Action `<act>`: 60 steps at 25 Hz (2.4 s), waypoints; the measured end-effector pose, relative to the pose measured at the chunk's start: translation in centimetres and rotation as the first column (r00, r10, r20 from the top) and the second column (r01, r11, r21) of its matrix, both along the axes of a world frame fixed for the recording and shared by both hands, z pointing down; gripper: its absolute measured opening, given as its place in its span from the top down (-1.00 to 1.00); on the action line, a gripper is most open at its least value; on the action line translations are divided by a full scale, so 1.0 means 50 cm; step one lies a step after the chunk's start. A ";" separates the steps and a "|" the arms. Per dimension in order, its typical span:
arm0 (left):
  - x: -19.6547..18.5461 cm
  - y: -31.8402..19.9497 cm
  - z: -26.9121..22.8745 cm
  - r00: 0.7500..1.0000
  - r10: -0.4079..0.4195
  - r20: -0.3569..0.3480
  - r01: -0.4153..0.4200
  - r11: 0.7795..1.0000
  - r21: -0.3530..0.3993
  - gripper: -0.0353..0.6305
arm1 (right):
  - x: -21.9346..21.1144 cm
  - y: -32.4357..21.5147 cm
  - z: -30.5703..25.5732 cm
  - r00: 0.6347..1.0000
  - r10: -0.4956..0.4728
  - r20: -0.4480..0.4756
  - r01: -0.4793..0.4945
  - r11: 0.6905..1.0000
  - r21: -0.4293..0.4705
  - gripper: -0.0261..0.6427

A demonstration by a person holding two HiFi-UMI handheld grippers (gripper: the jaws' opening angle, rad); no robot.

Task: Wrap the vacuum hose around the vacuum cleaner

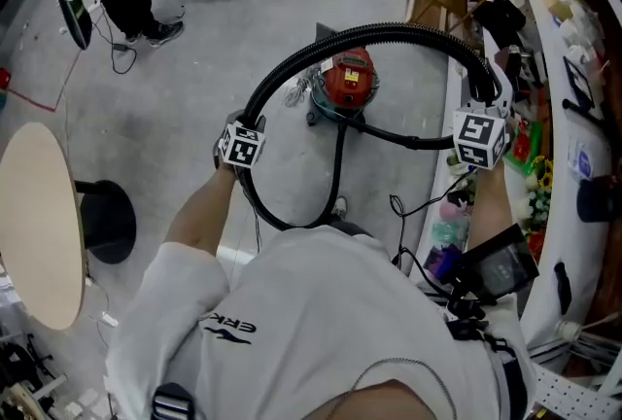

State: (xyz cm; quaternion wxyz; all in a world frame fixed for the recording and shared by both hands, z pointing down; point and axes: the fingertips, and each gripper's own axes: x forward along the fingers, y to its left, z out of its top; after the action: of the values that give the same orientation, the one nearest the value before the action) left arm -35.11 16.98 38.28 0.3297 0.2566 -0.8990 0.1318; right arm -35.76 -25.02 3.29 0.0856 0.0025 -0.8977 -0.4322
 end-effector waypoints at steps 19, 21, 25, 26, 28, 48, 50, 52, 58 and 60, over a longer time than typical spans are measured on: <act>-0.346 -0.068 -0.117 0.994 -0.062 0.090 0.083 0.963 -0.255 0.53 | -0.276 -0.259 0.152 0.991 -0.037 -0.129 0.026 0.996 -0.088 0.42; -0.389 -0.071 -0.122 0.994 -0.045 0.101 0.072 0.956 -0.285 0.53 | -0.296 -0.274 0.174 0.989 -0.026 -0.143 0.013 0.996 -0.091 0.42; -0.482 -0.081 -0.126 0.993 0.003 0.121 0.038 0.941 -0.335 0.54 | -0.336 -0.298 0.217 0.985 0.011 -0.174 -0.029 0.994 -0.101 0.42; -0.506 -0.086 -0.129 0.992 0.015 0.125 0.029 0.939 -0.344 0.54 | -0.347 -0.305 0.227 0.983 0.022 -0.183 -0.041 0.994 -0.103 0.42; -0.555 -0.096 -0.133 0.991 0.035 0.132 0.015 0.933 -0.359 0.54 | -0.370 -0.319 0.246 0.979 0.047 -0.199 -0.069 0.992 -0.104 0.42; -0.948 -0.270 -0.069 0.955 0.272 0.119 -0.197 0.880 -0.433 0.55 | -0.480 -0.449 0.399 0.890 0.314 -0.332 -0.330 0.944 0.009 0.42; -0.979 -0.290 -0.061 0.950 0.290 0.118 -0.209 0.869 -0.448 0.55 | -0.490 -0.465 0.416 0.883 0.320 -0.343 -0.335 0.942 0.016 0.42; -1.012 -0.309 -0.053 0.945 0.307 0.115 -0.221 0.855 -0.469 0.55 | -0.504 -0.483 0.435 0.878 0.320 -0.356 -0.335 0.942 0.020 0.42; -1.118 -0.386 -0.011 0.929 0.359 0.089 -0.261 0.807 -0.530 0.55 | -0.568 -0.553 0.491 0.868 0.309 -0.388 -0.328 0.945 0.020 0.42; -1.154 -0.410 0.016 0.927 0.368 0.071 -0.273 0.793 -0.545 0.55 | -0.593 -0.573 0.512 0.866 0.306 -0.395 -0.322 0.946 0.025 0.42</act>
State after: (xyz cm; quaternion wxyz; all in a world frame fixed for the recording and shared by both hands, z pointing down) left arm -92.80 -3.51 39.09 0.2806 0.2932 -0.7965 0.4482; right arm -65.39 -53.67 28.90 0.3335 0.0597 -0.8584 -0.3851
